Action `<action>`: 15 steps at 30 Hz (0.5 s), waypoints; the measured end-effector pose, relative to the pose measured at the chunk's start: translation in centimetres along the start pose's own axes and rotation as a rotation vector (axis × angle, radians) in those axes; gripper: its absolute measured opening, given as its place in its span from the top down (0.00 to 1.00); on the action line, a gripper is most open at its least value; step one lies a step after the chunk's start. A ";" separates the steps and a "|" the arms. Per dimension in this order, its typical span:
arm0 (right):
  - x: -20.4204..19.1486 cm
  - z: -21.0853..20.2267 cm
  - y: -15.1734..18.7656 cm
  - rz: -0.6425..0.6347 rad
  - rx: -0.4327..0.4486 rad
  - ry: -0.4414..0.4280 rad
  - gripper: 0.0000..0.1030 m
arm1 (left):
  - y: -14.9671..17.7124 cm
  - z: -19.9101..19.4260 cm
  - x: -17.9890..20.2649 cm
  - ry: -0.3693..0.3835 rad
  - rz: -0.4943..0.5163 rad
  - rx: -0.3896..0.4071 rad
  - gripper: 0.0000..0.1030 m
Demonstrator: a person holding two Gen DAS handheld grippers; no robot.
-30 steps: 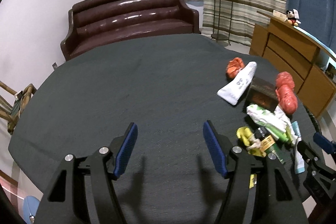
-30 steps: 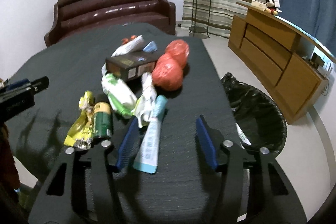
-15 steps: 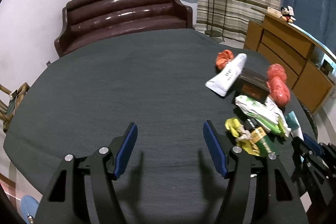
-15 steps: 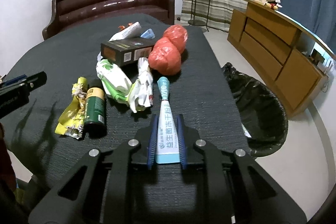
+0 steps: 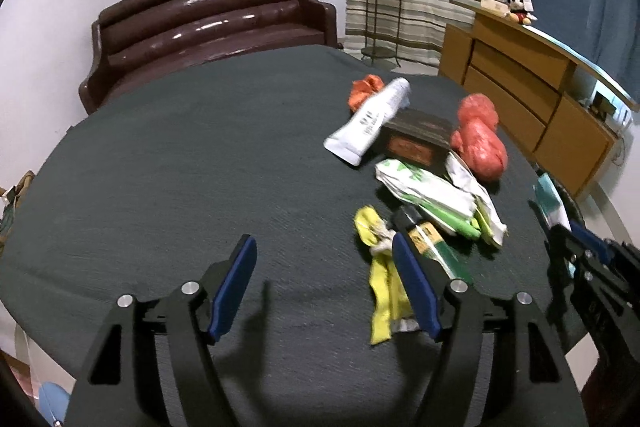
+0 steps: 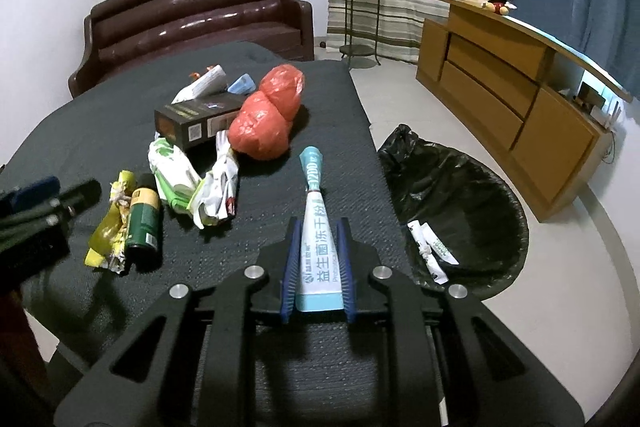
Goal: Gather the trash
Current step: 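Lift the toothpaste tube with the right tool while the left tool grasps the yellow wrapper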
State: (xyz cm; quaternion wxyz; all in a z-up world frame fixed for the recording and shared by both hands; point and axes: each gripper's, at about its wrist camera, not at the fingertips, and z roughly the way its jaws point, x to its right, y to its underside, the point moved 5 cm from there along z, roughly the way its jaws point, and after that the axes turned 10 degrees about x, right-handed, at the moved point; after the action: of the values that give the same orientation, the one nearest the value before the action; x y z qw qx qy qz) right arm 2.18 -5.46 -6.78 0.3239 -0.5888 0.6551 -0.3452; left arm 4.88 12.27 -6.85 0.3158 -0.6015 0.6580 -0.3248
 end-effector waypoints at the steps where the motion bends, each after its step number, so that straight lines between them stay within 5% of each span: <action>1: -0.1 0.1 0.0 0.001 0.000 0.000 0.82 | 0.2 0.1 0.2 0.003 0.002 -0.006 0.33; 15: 0.0 0.1 0.2 0.001 -0.005 -0.004 0.82 | 1.3 0.6 -1.1 -0.035 0.026 -0.041 0.32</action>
State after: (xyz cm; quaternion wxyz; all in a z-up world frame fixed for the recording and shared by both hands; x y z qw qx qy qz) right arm 2.19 -5.49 -7.02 0.3241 -0.5899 0.6557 -0.3420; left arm 4.68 13.37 -8.23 0.3190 -0.6048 0.6667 -0.2966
